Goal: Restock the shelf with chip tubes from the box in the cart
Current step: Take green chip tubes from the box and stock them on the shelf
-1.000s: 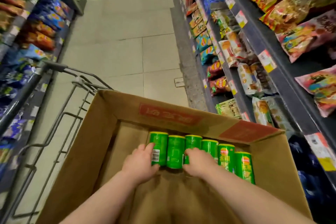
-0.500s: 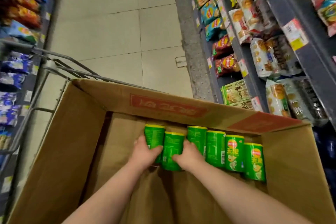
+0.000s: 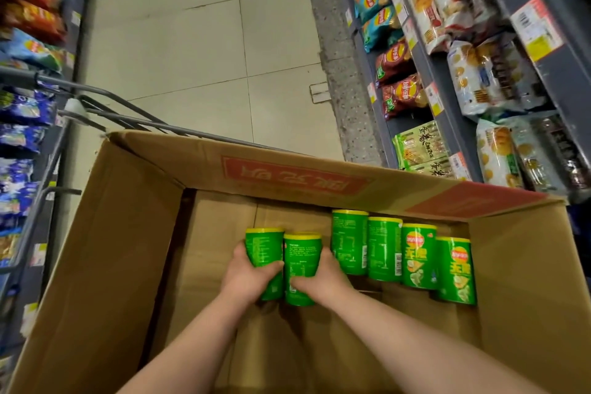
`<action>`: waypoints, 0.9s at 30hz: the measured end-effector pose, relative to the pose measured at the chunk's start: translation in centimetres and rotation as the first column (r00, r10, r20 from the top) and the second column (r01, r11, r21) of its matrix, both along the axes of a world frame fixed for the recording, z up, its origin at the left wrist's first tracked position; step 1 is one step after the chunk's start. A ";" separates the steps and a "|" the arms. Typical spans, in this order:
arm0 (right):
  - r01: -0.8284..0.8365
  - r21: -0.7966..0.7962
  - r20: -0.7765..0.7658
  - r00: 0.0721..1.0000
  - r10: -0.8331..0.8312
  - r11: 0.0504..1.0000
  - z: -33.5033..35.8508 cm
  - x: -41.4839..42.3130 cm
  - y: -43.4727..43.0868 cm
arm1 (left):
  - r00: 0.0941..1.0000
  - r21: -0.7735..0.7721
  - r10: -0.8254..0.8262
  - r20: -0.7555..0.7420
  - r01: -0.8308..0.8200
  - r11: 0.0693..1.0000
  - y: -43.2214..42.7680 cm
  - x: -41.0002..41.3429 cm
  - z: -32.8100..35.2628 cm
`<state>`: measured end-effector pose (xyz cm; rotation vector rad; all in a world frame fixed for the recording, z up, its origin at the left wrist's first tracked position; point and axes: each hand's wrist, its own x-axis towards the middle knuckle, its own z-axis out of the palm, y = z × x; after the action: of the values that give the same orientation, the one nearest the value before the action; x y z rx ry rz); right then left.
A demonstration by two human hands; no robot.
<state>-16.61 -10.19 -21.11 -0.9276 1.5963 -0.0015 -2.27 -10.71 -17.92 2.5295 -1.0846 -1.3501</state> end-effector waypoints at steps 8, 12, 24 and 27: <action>0.099 -0.031 0.126 0.988 -0.094 0.995 3.5 -2.1 0.5 | 0.989 -0.010 0.073 -0.130 -0.075 0.997 0.9 -0.3 3.8; 0.172 -0.061 0.168 0.973 -0.160 0.983 6.4 -4.1 1.5 | 0.968 -0.062 0.049 -0.245 -0.066 0.996 1.3 -1.4 6.1; 0.403 -0.309 0.235 0.910 -0.342 0.861 16.4 -3.8 9.6 | 0.849 -0.318 -0.178 -0.498 0.012 0.948 7.1 -1.3 14.4; 0.414 -0.373 0.214 0.909 -0.357 0.830 19.0 -3.4 12.0 | 0.819 -0.392 -0.251 -0.516 0.035 0.919 8.9 -0.6 16.1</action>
<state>-19.98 1.79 -2.09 -0.8793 1.6604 -0.7003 -2.83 -1.83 -1.85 1.6511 -1.2593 -1.5969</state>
